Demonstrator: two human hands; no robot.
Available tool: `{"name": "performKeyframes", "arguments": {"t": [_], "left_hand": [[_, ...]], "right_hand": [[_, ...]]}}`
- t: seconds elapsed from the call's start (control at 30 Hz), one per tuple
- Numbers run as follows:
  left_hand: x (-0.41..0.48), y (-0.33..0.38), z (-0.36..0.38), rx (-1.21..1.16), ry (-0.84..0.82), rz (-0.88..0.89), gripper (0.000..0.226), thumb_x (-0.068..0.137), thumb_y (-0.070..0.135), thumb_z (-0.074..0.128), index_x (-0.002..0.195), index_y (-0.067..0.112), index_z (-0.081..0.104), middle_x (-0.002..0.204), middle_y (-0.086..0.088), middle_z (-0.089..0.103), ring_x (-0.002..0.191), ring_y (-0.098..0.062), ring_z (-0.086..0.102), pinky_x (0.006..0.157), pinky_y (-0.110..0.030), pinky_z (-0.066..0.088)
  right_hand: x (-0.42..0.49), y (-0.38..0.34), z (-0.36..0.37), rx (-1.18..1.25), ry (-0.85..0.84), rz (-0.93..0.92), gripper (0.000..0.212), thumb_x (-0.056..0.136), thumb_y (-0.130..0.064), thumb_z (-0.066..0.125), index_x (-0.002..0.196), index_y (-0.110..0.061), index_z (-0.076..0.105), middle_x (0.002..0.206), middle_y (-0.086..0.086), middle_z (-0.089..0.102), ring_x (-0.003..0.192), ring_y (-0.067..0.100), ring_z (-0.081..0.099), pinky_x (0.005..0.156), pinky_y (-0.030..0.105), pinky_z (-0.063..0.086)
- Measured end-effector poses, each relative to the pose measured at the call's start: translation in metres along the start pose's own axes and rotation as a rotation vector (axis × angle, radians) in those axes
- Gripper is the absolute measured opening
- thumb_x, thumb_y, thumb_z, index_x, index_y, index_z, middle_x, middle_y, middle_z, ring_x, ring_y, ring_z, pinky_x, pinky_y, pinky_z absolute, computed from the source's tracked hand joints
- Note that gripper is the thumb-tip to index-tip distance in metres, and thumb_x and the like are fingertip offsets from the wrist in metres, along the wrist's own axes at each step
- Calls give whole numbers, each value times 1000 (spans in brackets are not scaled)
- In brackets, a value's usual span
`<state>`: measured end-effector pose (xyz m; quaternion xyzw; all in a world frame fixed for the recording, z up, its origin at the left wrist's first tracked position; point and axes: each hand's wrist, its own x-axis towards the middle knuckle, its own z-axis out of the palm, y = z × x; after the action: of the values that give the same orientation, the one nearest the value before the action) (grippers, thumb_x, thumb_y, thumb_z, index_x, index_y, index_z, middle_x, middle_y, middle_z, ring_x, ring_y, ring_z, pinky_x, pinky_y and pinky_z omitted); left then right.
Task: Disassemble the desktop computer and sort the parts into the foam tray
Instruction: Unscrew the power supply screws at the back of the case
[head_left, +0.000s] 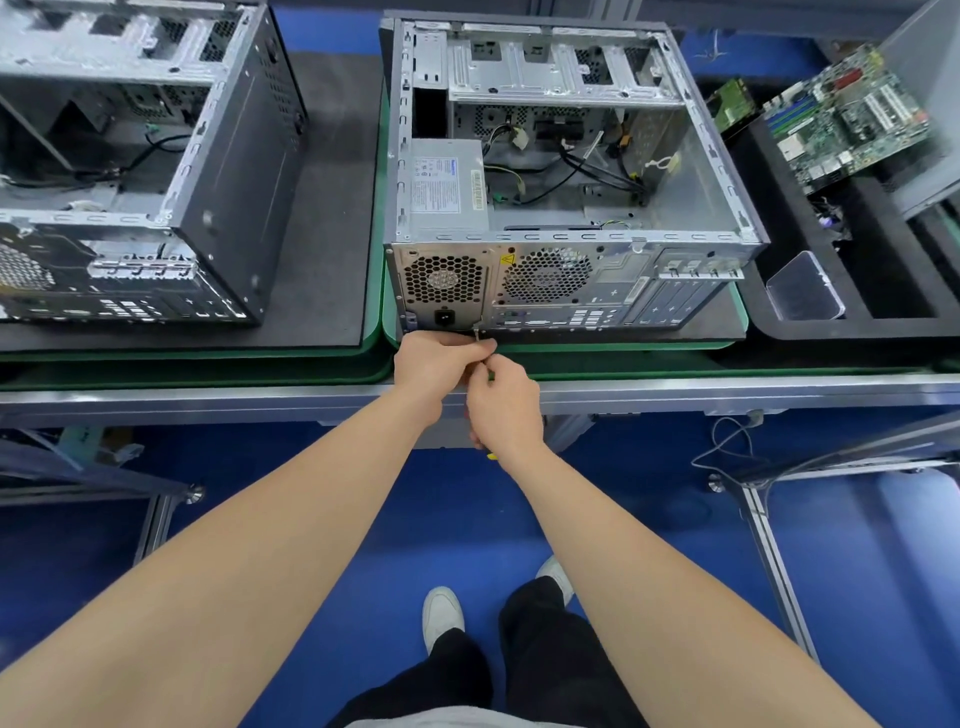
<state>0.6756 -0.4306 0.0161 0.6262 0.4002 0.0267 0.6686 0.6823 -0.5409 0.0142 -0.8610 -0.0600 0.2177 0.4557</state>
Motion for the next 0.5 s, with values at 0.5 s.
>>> {"name": "performKeyframes", "arguments": {"t": [0.5], "left_hand": [[5, 4, -2, -16, -50, -31, 20, 82, 22, 86, 94, 7, 78, 84, -6, 80, 79, -22, 77, 89, -42, 62]], "right_hand": [[8, 9, -15, 547, -239, 205, 31, 106, -35, 52, 95, -13, 70, 71, 9, 72, 41, 18, 53, 40, 26, 41]]}}
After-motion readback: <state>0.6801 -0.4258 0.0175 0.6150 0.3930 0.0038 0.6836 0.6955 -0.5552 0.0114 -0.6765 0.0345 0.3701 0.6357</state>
